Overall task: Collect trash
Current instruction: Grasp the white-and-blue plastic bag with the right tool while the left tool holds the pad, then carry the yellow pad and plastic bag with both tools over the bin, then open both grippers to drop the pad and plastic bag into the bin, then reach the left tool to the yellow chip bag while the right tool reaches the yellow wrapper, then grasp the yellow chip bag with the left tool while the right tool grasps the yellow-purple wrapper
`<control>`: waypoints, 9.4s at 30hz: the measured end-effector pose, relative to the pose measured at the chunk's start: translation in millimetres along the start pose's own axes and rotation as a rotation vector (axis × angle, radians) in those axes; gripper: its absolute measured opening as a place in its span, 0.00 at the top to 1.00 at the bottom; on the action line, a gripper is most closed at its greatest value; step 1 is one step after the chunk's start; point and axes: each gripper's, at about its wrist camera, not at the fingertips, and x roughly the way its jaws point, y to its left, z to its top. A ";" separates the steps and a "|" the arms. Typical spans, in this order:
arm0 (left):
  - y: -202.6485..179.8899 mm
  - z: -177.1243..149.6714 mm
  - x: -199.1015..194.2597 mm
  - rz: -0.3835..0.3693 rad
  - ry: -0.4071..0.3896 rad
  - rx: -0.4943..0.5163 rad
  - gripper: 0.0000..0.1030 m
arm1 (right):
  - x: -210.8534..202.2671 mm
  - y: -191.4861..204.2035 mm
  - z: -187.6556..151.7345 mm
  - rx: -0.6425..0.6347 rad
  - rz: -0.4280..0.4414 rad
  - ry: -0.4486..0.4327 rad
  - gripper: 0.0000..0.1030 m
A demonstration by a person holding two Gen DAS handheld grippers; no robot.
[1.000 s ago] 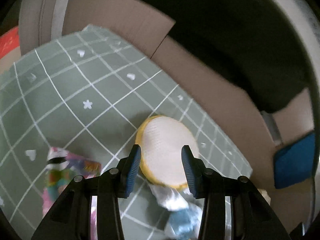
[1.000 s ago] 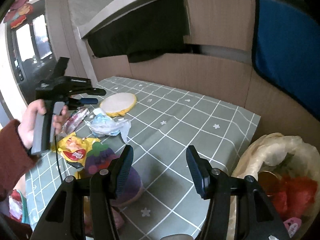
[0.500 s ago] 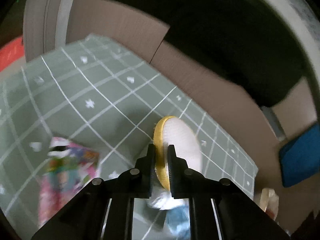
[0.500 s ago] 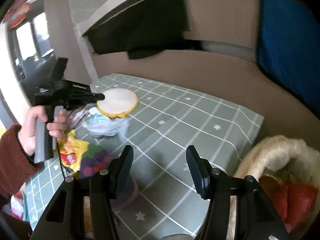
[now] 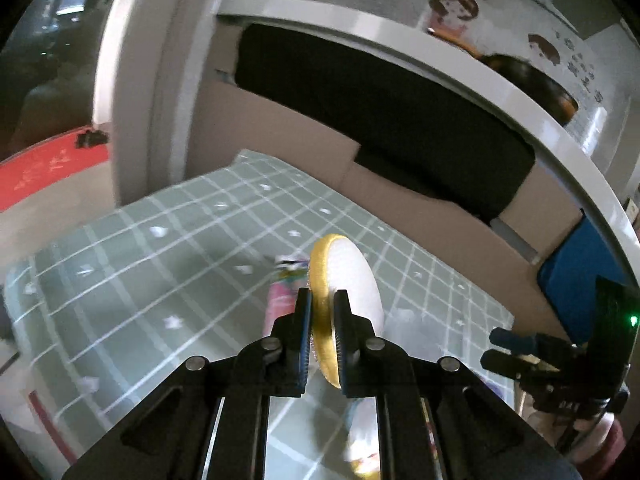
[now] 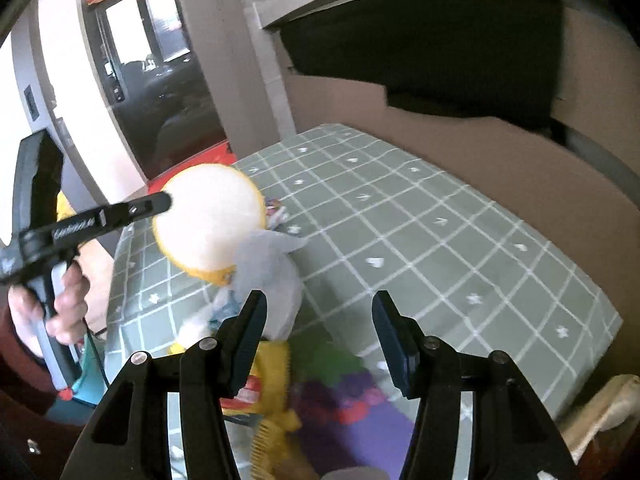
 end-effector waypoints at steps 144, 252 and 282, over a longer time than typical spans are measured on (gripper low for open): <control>-386.5 -162.6 118.4 -0.432 0.301 0.492 0.89 | -178.9 -225.8 -210.3 0.534 -0.560 -0.190 0.55; -47.8 -81.5 -40.2 -0.052 0.101 0.127 0.87 | -34.0 18.5 -116.8 0.047 -0.132 -0.015 0.45; -62.5 -96.4 -35.8 -0.050 0.105 0.136 0.87 | -56.0 10.3 -112.8 0.069 -0.158 -0.086 0.83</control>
